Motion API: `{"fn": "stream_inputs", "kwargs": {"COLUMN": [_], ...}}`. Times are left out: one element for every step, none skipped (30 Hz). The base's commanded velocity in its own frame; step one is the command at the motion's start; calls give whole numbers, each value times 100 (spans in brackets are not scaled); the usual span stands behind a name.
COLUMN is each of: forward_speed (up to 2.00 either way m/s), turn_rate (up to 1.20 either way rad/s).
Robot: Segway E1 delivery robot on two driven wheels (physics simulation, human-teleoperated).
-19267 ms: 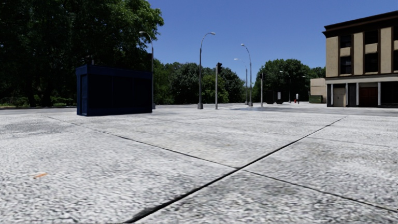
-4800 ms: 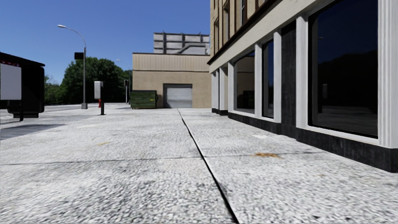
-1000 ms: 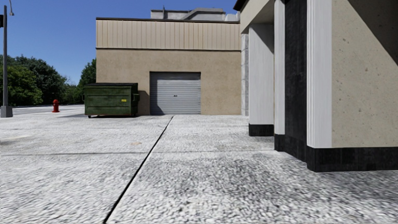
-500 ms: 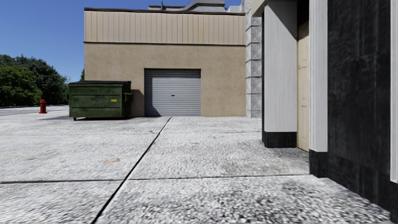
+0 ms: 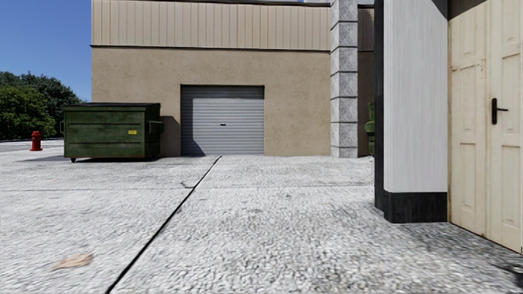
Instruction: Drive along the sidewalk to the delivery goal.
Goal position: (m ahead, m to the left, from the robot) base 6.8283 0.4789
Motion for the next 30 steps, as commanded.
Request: {"fn": "stream_inputs", "kwargs": {"forward_speed": [200, 200, 200, 200, 200, 200, 200, 200, 200, 200, 200, 200, 200, 200, 200, 200, 200, 200, 200, 200, 200, 200, 200, 200, 200, 200, 200, 200, 200, 200], "turn_rate": [9, 9, 16, 23, 23, 26, 27, 27, 27, 24, 8, 0, 0, 0, 0, 0, 0, 0, 0, 0, 0, 0, 0, 0, 0, 0, 0, 0, 0, 0]}}
